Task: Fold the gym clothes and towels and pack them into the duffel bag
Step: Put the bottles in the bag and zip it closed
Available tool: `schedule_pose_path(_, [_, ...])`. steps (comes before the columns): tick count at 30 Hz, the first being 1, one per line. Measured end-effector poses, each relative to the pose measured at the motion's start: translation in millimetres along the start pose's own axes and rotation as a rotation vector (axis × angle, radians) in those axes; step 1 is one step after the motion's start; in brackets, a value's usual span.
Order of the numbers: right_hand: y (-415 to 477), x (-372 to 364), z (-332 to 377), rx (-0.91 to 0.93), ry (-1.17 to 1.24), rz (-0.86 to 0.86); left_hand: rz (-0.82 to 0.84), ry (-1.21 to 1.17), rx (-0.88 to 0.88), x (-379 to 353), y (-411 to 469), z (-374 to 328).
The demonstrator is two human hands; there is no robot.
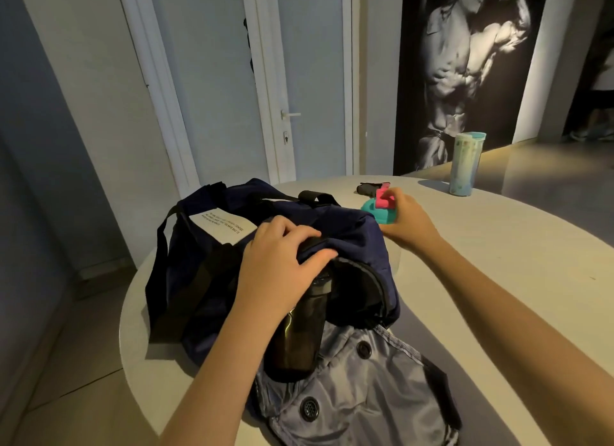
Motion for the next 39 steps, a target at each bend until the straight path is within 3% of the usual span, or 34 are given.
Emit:
schedule_pose_path(6, [-18.4,11.6,9.7,0.006,0.042,0.143,-0.023,0.216,-0.099,8.5,-15.1,-18.6])
schedule_pose_path(12, [-42.2,26.2,2.6,-0.037,-0.026,0.13,0.102,0.259,-0.065,7.2,-27.0,-19.0])
schedule_pose_path(18, [-60.2,23.6,7.9,-0.092,-0.03,-0.11,0.108,0.273,-0.091,12.3,-33.6,-25.5])
schedule_pose_path(26, [-145.1,109.9,13.4,-0.111,0.183,-0.266,0.138,0.286,-0.126,13.0,-41.4,-34.1])
schedule_pose_path(33, [-225.3,139.9,42.2,-0.06,0.25,-0.232,0.125,0.406,-0.1,16.4,-41.2,-38.8])
schedule_pose_path(39, [-246.4,101.9,72.7,0.041,0.331,-0.098,0.1,0.583,-0.17,22.0,-35.7,-55.4])
Point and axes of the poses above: each hand's wrist, its own y-axis towards the middle knuckle, its own x-axis out of the back of the hand, z = x × y, the point moved 9 cm from there along y, towards the middle knuckle, and after that the axes turned 2 degrees about y, right-handed, at the moved point
